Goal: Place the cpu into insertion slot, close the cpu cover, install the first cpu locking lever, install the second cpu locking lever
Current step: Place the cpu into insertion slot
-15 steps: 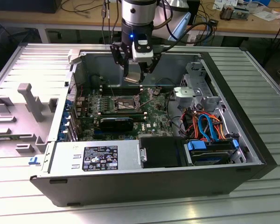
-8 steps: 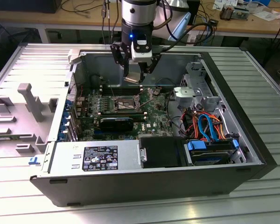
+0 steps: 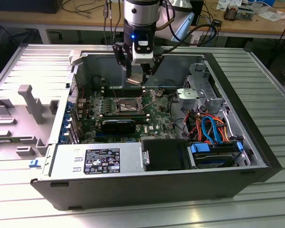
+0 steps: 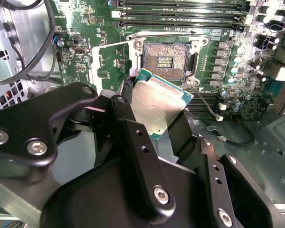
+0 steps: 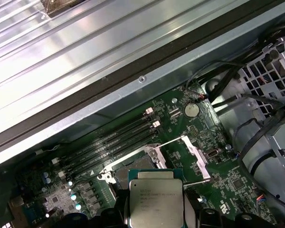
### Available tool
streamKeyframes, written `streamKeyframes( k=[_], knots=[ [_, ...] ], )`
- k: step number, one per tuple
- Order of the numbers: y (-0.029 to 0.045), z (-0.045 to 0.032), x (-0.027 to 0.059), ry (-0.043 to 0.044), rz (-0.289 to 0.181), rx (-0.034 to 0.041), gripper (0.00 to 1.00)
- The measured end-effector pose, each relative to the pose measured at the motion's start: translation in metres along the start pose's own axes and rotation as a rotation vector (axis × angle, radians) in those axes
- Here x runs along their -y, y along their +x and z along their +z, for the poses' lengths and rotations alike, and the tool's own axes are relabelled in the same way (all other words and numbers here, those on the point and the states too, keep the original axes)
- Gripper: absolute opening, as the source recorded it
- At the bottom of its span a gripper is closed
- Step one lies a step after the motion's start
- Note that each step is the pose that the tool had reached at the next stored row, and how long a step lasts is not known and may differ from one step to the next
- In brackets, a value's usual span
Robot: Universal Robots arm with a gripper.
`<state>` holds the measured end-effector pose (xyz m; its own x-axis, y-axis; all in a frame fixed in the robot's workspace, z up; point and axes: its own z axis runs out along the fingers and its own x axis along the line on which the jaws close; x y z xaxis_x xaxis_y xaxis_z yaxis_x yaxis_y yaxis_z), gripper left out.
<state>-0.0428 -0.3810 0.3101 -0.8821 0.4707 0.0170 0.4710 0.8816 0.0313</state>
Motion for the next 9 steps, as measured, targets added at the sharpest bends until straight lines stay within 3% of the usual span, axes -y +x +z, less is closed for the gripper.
streamKeyframes(
  k=[9],
  knots=[
    [0.0, 0.0001, 0.0, -0.0004, 0.025, 0.0008, 0.54]
  ],
)
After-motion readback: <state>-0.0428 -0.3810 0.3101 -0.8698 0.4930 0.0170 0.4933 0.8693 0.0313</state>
